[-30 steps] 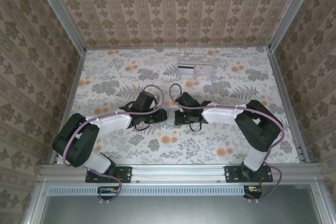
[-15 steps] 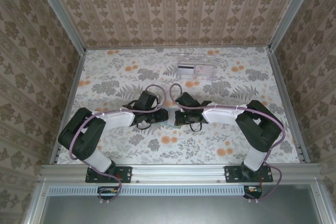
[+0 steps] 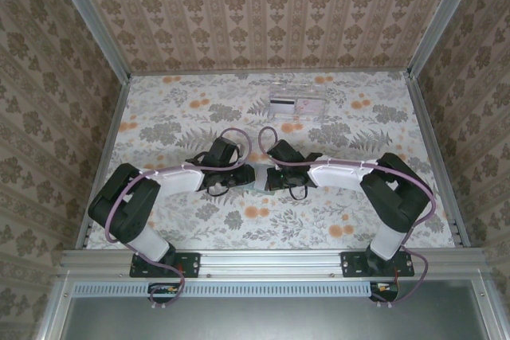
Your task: Take the credit cards out of the card holder
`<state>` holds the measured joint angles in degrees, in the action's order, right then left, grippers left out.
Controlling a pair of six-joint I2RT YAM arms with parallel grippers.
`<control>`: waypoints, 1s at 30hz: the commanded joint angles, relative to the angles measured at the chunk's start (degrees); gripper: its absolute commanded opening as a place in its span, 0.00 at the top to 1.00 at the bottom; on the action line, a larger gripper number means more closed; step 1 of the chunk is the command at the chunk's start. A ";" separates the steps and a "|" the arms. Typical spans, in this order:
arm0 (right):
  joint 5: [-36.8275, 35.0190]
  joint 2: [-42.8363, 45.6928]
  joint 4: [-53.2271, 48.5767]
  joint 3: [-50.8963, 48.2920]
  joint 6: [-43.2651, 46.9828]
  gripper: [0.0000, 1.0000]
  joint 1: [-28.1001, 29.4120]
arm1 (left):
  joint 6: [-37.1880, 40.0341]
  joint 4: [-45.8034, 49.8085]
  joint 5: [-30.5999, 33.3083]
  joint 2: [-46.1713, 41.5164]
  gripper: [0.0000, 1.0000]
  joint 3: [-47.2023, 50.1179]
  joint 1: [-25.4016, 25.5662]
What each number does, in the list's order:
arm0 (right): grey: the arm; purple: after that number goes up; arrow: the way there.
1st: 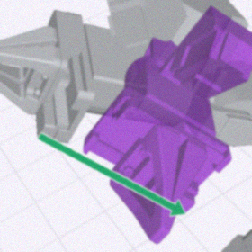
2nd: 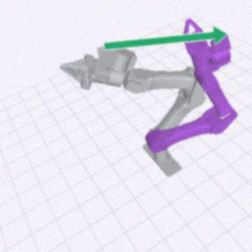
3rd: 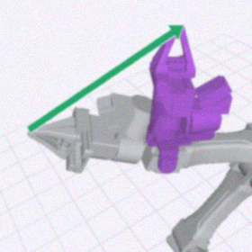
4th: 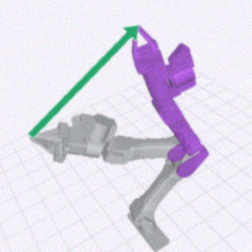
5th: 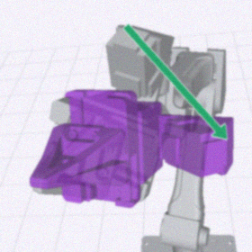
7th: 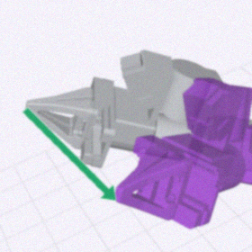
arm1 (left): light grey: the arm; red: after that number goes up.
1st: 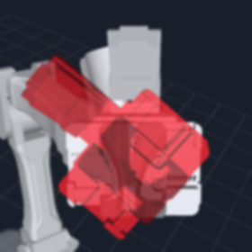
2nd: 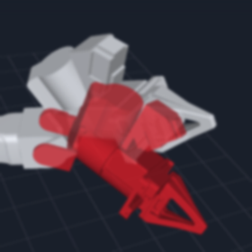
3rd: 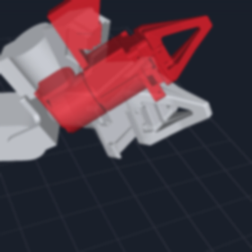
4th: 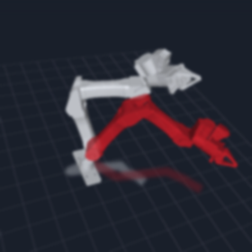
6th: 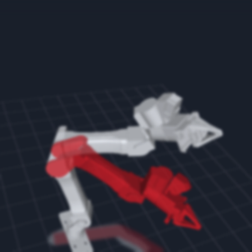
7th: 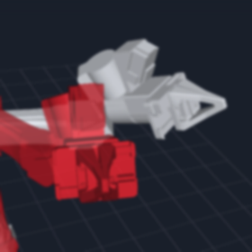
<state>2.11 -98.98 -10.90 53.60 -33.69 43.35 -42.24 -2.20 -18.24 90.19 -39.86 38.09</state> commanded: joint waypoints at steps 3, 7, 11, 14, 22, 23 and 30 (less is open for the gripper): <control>-0.64 -2.87 -1.25 1.15 -0.69 0.98 0.22 | 0.93 -0.24 -0.91 1.27 0.74 -0.75 -0.38; -0.26 -3.60 -0.89 1.54 -0.67 0.98 0.24 | 0.99 -0.58 -1.32 1.76 0.74 -0.90 -0.41; 0.48 -3.77 -0.35 2.19 -0.51 0.98 0.23 | 0.87 -1.06 -1.88 2.57 0.74 -0.95 -0.31; 0.93 -3.91 -0.27 2.85 -0.41 0.98 0.22 | 0.76 -1.14 -2.06 2.97 0.75 -1.01 -0.29; 1.85 -4.50 0.18 3.60 -0.32 0.98 0.51 | 0.84 -1.39 -2.41 3.25 0.79 -1.02 -0.34; 1.93 -4.50 0.24 3.70 -0.32 0.98 0.55 | 0.85 -1.32 -2.41 3.25 0.79 -1.08 -0.35; 2.03 -4.61 0.17 4.14 -0.34 0.98 0.79 | 0.89 -1.29 -2.41 3.26 0.79 -0.99 -0.38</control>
<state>2.33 -102.24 -10.50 56.58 -33.67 43.40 -42.24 -3.31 -19.73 92.64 -39.88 37.78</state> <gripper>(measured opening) 0.065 0.209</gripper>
